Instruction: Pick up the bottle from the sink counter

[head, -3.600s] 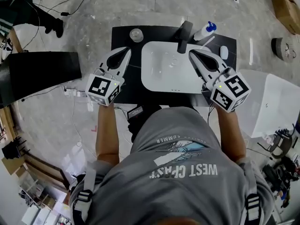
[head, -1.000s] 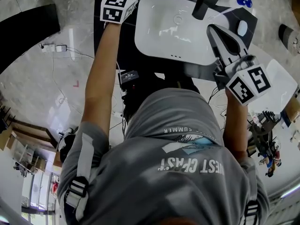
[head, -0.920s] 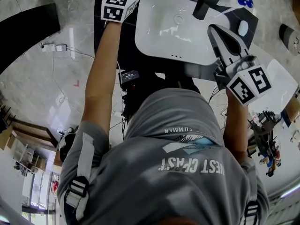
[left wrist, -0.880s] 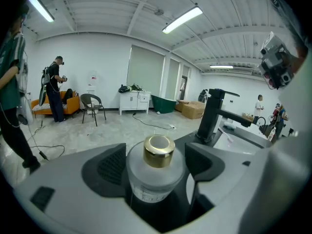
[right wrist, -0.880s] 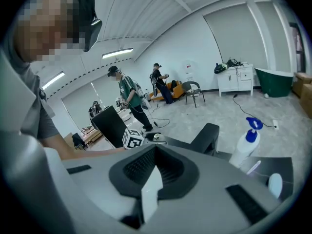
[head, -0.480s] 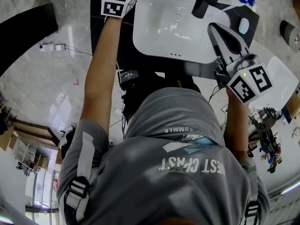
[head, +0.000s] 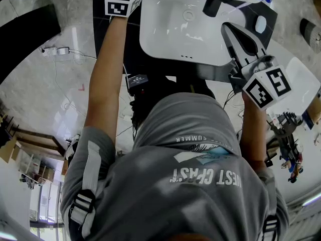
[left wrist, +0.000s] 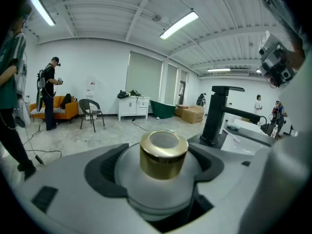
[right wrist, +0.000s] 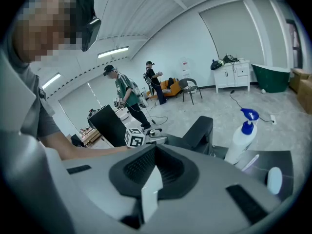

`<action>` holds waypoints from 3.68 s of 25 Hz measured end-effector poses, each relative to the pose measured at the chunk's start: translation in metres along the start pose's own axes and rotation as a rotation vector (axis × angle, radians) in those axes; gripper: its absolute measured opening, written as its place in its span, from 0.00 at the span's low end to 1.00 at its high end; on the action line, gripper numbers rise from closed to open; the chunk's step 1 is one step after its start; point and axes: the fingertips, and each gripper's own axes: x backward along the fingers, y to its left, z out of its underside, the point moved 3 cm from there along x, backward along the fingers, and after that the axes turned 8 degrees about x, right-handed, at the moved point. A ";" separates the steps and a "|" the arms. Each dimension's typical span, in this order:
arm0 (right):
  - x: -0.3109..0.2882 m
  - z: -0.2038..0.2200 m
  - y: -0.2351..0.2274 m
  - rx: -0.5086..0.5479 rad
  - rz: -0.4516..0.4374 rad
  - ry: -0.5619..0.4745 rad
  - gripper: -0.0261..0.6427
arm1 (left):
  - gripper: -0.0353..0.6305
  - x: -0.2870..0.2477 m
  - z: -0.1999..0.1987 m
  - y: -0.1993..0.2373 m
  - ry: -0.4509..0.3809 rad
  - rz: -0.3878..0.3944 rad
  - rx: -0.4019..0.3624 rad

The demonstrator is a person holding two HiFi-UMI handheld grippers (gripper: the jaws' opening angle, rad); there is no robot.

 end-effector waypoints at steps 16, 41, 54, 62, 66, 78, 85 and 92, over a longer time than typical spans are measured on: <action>0.011 -0.005 0.008 0.020 -0.007 -0.029 0.04 | 0.58 0.023 -0.025 -0.009 -0.038 -0.008 0.021; 0.051 -0.043 0.027 0.105 -0.054 -0.201 0.04 | 0.58 0.136 -0.125 -0.066 -0.108 -0.023 -0.064; 0.064 -0.050 0.026 0.139 -0.068 -0.271 0.04 | 0.58 0.195 -0.161 -0.098 -0.137 -0.039 -0.105; 0.081 -0.060 0.025 0.166 -0.064 -0.306 0.04 | 0.57 0.233 -0.184 -0.123 -0.163 -0.053 -0.115; 0.090 -0.063 0.023 0.188 -0.069 -0.322 0.04 | 0.58 0.245 -0.188 -0.138 -0.161 -0.057 -0.118; 0.093 -0.056 0.035 0.290 -0.094 -0.324 0.04 | 0.58 0.279 -0.181 -0.159 -0.161 -0.070 -0.106; 0.094 -0.058 0.038 0.298 -0.103 -0.324 0.04 | 0.57 0.291 -0.185 -0.162 -0.175 -0.094 -0.111; 0.112 -0.053 0.036 0.308 -0.108 -0.324 0.04 | 0.58 0.297 -0.187 -0.180 -0.183 -0.113 -0.113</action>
